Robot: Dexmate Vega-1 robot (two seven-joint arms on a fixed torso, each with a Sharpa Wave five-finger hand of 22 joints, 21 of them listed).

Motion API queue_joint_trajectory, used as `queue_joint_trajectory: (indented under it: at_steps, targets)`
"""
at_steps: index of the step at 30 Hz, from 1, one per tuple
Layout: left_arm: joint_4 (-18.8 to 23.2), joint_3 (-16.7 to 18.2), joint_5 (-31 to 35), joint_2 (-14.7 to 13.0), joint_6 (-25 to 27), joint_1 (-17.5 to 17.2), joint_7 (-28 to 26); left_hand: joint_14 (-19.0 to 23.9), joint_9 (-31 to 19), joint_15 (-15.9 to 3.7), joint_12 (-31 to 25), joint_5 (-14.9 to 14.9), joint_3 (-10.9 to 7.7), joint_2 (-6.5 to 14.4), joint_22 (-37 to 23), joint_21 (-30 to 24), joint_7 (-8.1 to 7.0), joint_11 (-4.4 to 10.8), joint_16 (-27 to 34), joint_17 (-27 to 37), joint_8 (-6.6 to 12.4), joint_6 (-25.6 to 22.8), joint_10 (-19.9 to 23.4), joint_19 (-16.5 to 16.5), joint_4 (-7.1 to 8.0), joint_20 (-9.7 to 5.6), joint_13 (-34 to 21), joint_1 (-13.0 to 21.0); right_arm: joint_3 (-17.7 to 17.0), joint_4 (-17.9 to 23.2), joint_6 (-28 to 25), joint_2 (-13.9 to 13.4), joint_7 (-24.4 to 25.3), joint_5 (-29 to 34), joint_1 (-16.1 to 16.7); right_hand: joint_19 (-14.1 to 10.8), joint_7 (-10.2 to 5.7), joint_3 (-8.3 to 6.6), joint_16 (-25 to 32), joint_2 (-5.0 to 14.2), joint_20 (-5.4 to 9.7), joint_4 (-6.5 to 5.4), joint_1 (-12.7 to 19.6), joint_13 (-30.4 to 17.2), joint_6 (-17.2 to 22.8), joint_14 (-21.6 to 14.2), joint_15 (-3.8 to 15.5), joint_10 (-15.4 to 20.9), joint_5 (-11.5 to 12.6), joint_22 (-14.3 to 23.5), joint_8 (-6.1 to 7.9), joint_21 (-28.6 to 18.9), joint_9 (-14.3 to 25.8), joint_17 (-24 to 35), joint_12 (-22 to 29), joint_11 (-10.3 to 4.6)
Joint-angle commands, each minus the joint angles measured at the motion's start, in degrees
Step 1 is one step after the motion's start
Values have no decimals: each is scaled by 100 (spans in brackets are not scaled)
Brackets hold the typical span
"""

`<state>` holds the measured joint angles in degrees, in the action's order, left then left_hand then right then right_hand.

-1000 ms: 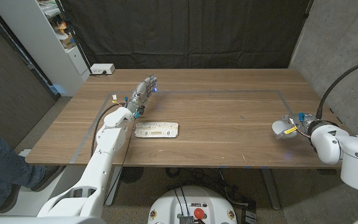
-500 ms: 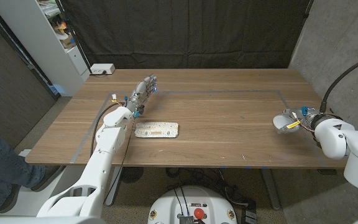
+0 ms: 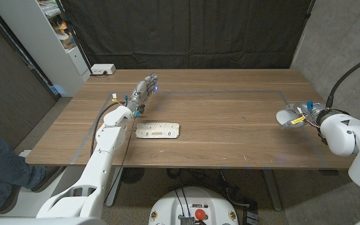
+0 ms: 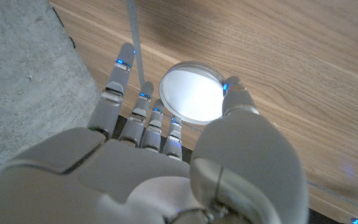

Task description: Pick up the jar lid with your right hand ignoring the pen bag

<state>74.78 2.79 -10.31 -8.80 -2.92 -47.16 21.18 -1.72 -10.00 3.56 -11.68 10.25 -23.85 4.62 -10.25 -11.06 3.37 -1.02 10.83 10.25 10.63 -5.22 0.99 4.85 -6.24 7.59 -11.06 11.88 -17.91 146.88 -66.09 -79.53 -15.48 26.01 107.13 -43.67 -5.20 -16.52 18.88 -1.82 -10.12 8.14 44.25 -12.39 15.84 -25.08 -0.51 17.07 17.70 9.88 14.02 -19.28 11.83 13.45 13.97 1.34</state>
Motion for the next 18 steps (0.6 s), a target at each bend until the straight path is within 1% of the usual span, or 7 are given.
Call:
queue_joint_trajectory:
  at_steps: [1, 3, 8, 18]
  targets:
    - [5, -8, 11, -10, 2, 9, -5, 36, -23, 11, -31, 14, -41, 68, -26, -51, 25, 29, -1, 20, 6, -38, 9, 4, 5, 58, -10, 35, -174, 116, 67, 308, -507, 644, 51, -42, -26, 30, 21, 45, -9, -20, 33, -13, -12, -44, -3, 54, -15, 11, 7, 20, 31, 26, -10, -7]
    - [25, -10, 20, -10, 29, 0, -24, 36, -23, 14, -32, 14, -42, 69, -26, -51, 25, 25, -1, 20, 6, -39, 11, 5, 4, 59, -10, 37, -168, 124, 56, 333, -579, 734, 41, -47, -28, 34, 22, 49, -10, -25, 29, -13, -22, -44, -2, 62, -20, 12, 1, 22, 32, 28, -8, -4]
    - [54, -23, 33, -4, 25, -18, -44, 36, -23, 20, -32, 15, -54, 87, -26, -50, 30, 25, -2, 19, 6, -37, 13, 7, 1, 69, -10, 51, -275, 126, 242, 516, -767, 954, 76, -55, -33, 44, 26, 51, -13, -26, 35, -14, -24, -49, -3, 60, -35, 12, -5, 31, 33, 30, -14, -6]
    - [100, -12, 20, 3, 26, -40, -73, 37, -24, 21, -31, 15, -73, 112, -25, -50, 32, 17, -2, 18, 10, -45, 10, 8, -5, 69, -10, 73, -166, 123, 399, 721, -1068, 1301, -75, -75, -32, 61, 30, 64, -22, -37, 33, -16, -28, -50, -23, 67, -59, 12, -16, 44, 34, 36, -19, 7]
